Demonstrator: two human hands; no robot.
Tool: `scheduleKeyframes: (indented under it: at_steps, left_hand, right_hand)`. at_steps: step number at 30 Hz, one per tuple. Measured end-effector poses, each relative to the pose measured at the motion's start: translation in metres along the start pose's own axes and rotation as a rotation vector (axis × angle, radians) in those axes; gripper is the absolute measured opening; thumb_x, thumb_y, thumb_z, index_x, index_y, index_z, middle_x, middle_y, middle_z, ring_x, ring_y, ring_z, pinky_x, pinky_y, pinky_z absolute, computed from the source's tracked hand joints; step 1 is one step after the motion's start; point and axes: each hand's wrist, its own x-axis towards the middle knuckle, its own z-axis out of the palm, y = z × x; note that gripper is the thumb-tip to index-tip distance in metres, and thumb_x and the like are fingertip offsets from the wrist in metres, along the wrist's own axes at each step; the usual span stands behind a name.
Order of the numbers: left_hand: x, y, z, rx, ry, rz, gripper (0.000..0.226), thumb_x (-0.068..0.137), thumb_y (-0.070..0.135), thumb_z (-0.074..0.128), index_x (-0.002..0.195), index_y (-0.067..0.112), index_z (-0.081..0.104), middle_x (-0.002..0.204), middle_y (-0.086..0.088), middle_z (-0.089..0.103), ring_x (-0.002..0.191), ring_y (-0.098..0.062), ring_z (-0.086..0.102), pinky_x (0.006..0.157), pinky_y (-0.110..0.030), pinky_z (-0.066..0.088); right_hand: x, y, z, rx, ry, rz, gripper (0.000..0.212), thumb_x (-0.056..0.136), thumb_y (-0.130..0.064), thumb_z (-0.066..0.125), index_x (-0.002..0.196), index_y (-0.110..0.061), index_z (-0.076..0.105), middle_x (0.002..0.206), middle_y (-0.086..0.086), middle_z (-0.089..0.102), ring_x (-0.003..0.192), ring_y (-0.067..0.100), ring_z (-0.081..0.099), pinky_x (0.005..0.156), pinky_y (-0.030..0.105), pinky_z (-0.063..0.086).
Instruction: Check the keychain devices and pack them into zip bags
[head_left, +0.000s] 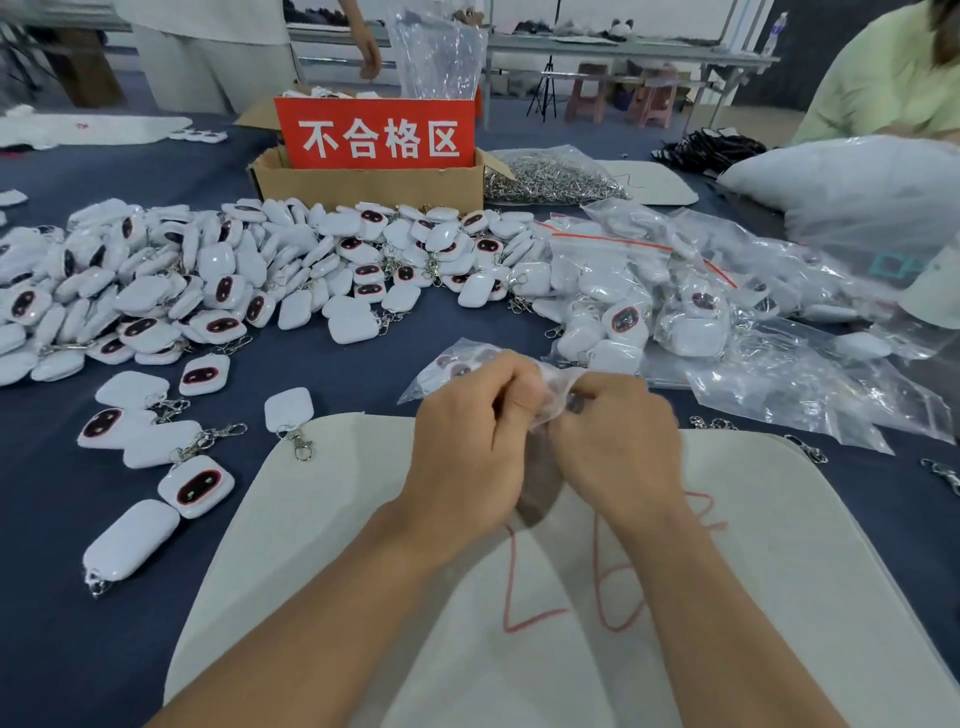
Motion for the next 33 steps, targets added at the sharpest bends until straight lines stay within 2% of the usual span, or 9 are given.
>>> scheduleKeyframes:
  at_steps: [3, 7, 10, 14, 17, 21, 25, 28, 33]
  left_hand:
    - [0.009, -0.004, -0.01, 0.122, 0.164, -0.045, 0.017, 0.101, 0.025, 0.053, 0.092, 0.026, 0.068, 0.067, 0.016, 0.061, 0.063, -0.006, 0.052, 0.066, -0.028, 0.04]
    - [0.027, -0.022, -0.046, 0.724, 0.334, -0.053, 0.012, 0.087, 0.016, 0.064, 0.092, 0.023, 0.072, 0.082, 0.004, 0.07, 0.084, -0.026, 0.058, 0.088, -0.041, 0.032]
    - [0.033, -0.037, -0.077, 1.085, 0.178, -0.257, 0.019, 0.088, 0.027, 0.06, 0.096, 0.022, 0.076, 0.104, -0.004, 0.071, 0.101, -0.031, 0.056, 0.09, -0.042, 0.023]
    - [0.031, -0.05, -0.102, 1.244, -0.148, -0.666, 0.038, 0.095, 0.036, 0.046, 0.123, 0.018, 0.064, 0.127, -0.008, 0.062, 0.117, -0.033, 0.059, 0.098, -0.043, 0.034]
    - [0.028, -0.055, -0.101, 1.126, -0.247, -0.749, 0.043, 0.095, 0.025, 0.052, 0.136, 0.014, 0.051, 0.138, -0.012, 0.051, 0.126, -0.036, 0.054, 0.093, -0.043, 0.041]
    - [0.031, -0.063, -0.095, 0.85, -0.128, -0.562, 0.06, 0.091, 0.007, 0.064, 0.147, 0.015, 0.046, 0.142, -0.011, 0.049, 0.129, -0.035, 0.044, 0.097, -0.045, 0.041]
    - [0.032, -0.06, -0.082, 0.566, 0.106, -0.232, 0.052, 0.086, 0.007, 0.077, 0.133, 0.022, 0.064, 0.123, 0.005, 0.059, 0.114, -0.019, 0.055, 0.089, -0.028, 0.042]
    - [0.031, -0.04, -0.062, 0.098, 0.162, -0.255, 0.042, 0.078, 0.018, 0.082, 0.109, 0.046, 0.073, 0.099, 0.026, 0.071, 0.093, 0.003, 0.065, 0.08, -0.01, 0.049]
    - [0.017, -0.02, -0.02, -0.302, 0.008, -0.264, 0.029, 0.088, 0.015, 0.069, 0.105, 0.036, 0.078, 0.103, 0.015, 0.078, 0.095, -0.009, 0.073, 0.086, -0.025, 0.056]
  right_hand:
    - [0.005, 0.006, -0.009, 0.099, 0.226, 0.108, 0.02, 0.076, -0.026, 0.055, 0.059, -0.031, 0.063, 0.053, -0.005, 0.059, 0.065, 0.028, 0.059, 0.063, 0.03, 0.044]
    - [0.008, 0.009, -0.012, 0.284, 0.378, 0.15, 0.023, 0.079, -0.018, 0.058, 0.06, -0.027, 0.064, 0.047, -0.011, 0.056, 0.056, 0.014, 0.055, 0.056, 0.02, 0.039]
    - [-0.003, -0.003, -0.004, 0.4, 0.328, 0.0, 0.014, 0.076, -0.019, 0.059, 0.069, -0.024, 0.07, 0.051, -0.017, 0.054, 0.052, 0.008, 0.05, 0.056, 0.02, 0.04]
    - [-0.016, -0.014, 0.01, 0.358, 0.116, -0.21, 0.018, 0.076, -0.02, 0.058, 0.076, -0.028, 0.074, 0.067, -0.027, 0.062, 0.065, -0.001, 0.058, 0.064, 0.009, 0.04]
    - [-0.011, -0.008, 0.016, 0.168, -0.046, -0.156, 0.023, 0.084, -0.014, 0.06, 0.077, -0.03, 0.074, 0.076, -0.019, 0.069, 0.072, 0.004, 0.062, 0.071, 0.027, 0.05]
    - [-0.007, -0.006, 0.013, 0.125, -0.096, -0.067, 0.024, 0.081, -0.013, 0.059, 0.073, -0.031, 0.074, 0.067, -0.018, 0.066, 0.066, 0.005, 0.06, 0.067, 0.029, 0.049]
    - [-0.01, -0.01, 0.012, 0.263, -0.023, -0.078, 0.022, 0.082, -0.012, 0.063, 0.074, -0.028, 0.077, 0.059, -0.03, 0.059, 0.061, -0.001, 0.058, 0.06, 0.014, 0.041]
    - [-0.011, -0.013, 0.011, 0.478, 0.073, -0.076, 0.023, 0.083, -0.01, 0.067, 0.081, -0.029, 0.079, 0.063, -0.028, 0.065, 0.058, 0.0, 0.061, 0.061, 0.008, 0.044]
    - [-0.014, -0.021, 0.011, 0.83, -0.152, -0.01, 0.031, 0.084, -0.011, 0.069, 0.098, -0.039, 0.076, 0.093, -0.011, 0.078, 0.087, 0.009, 0.076, 0.078, 0.03, 0.061]
